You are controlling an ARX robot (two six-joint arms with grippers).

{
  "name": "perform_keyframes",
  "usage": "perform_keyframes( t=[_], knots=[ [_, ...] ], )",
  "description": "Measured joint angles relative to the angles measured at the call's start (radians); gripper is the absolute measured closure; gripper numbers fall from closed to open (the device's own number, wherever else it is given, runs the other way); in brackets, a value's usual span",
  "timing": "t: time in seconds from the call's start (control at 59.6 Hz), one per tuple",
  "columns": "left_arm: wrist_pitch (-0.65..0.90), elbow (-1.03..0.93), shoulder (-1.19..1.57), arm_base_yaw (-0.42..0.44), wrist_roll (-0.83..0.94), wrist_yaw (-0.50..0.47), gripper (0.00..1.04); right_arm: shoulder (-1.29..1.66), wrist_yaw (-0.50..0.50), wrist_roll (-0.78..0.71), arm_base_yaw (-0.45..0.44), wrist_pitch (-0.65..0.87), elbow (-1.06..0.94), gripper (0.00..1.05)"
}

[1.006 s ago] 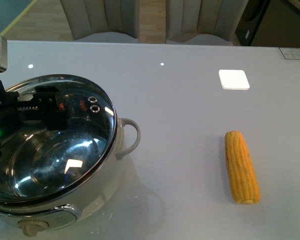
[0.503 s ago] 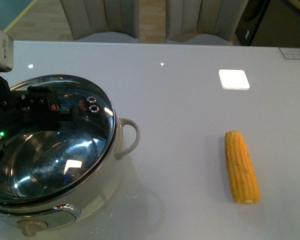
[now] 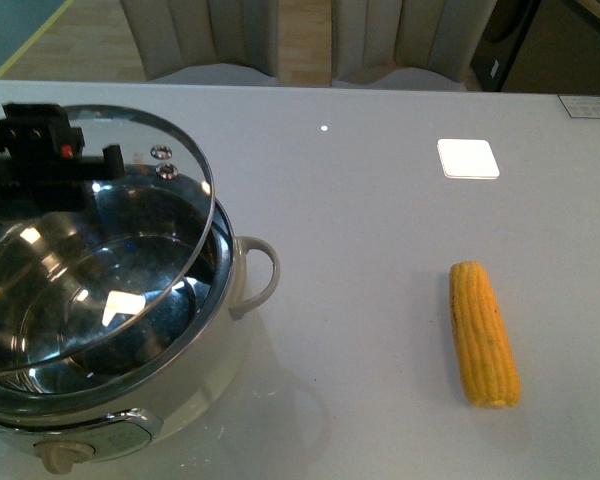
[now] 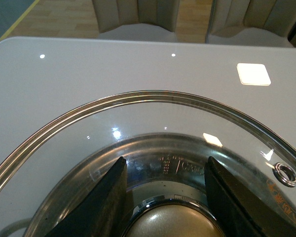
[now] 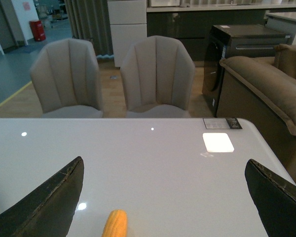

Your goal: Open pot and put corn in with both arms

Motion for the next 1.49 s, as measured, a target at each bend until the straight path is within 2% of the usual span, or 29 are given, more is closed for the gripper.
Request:
perform_keyframes(
  t=[0.101,0.302,0.369,0.671,0.855,1.073,1.492],
  knots=[
    [-0.052,0.014,-0.075,0.039,0.013,0.024,0.63,0.0,0.0,0.0,0.0,0.0,0.0,0.09],
    [-0.08,0.021,-0.175,0.212,0.068,0.104,0.63,0.0,0.0,0.0,0.0,0.0,0.0,0.09],
    [-0.067,0.021,-0.174,0.302,0.087,0.139,0.63,0.0,0.0,0.0,0.0,0.0,0.0,0.09],
    [0.023,0.048,-0.026,0.634,0.119,0.226,0.63,0.0,0.0,0.0,0.0,0.0,0.0,0.09],
    [0.109,0.09,0.113,0.778,0.133,0.257,0.63,0.0,0.0,0.0,0.0,0.0,0.0,0.09],
    [0.193,0.169,0.312,0.845,0.128,0.266,0.63,0.0,0.0,0.0,0.0,0.0,0.0,0.09],
    [0.28,0.336,0.639,0.848,0.139,0.288,0.63,0.0,0.0,0.0,0.0,0.0,0.0,0.09]
  ],
)
